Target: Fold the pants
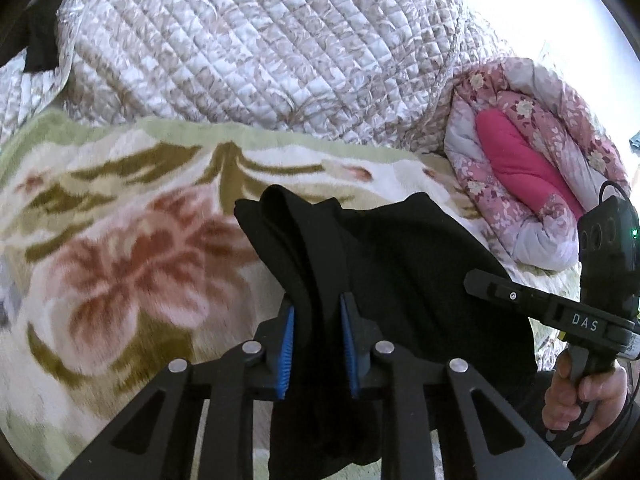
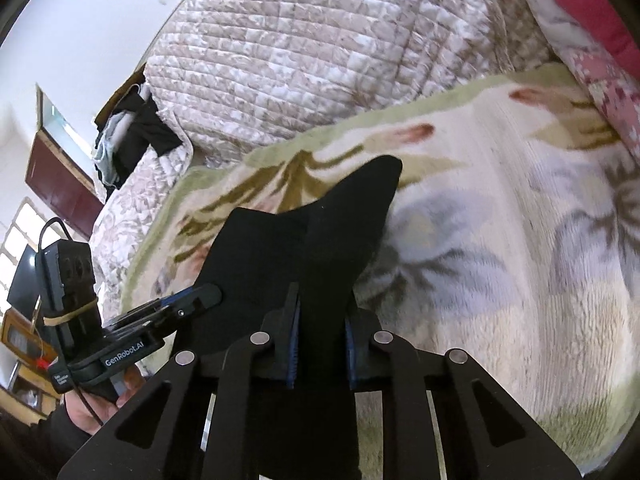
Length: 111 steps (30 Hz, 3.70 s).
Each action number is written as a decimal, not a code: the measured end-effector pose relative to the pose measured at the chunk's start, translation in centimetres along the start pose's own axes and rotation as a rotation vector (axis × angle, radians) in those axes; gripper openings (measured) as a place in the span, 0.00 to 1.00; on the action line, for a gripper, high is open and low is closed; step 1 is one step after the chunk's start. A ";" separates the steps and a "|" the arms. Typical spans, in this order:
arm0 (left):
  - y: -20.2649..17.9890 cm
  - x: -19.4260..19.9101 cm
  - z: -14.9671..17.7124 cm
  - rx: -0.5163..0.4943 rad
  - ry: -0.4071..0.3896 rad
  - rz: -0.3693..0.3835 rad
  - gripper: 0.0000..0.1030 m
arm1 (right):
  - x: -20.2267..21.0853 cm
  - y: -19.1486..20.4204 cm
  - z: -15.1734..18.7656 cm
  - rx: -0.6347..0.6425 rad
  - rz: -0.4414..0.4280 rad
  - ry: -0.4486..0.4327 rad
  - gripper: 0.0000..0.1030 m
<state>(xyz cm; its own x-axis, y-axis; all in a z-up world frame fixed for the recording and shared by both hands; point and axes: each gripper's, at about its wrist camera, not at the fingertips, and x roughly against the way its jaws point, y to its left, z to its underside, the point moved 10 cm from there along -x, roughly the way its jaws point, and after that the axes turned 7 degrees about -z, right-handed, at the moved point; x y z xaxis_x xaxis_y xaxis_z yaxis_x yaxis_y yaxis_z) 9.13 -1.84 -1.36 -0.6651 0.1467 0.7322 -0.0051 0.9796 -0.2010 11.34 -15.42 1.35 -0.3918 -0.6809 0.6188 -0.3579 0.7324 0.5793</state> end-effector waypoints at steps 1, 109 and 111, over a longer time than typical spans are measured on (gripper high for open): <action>0.2 -0.1 -0.5 -0.002 -0.005 -0.003 0.22 | -0.1 0.1 -0.3 0.004 -0.002 -0.003 0.17; 3.8 -5.2 3.3 -0.064 0.037 -0.237 0.42 | -6.5 -2.1 4.5 0.275 0.280 0.094 0.49; 3.8 -5.3 3.3 -0.064 0.037 -0.237 0.42 | -6.5 -2.1 4.4 0.275 0.278 0.092 0.49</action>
<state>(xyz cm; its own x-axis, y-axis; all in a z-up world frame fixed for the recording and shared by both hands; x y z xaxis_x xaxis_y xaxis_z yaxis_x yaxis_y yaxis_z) 10.13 0.64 -8.13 -0.6230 -0.0841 0.7777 -0.1094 0.9938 0.0198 10.89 -12.53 -6.24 -0.4323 -0.4453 0.7841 -0.4678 0.8541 0.2272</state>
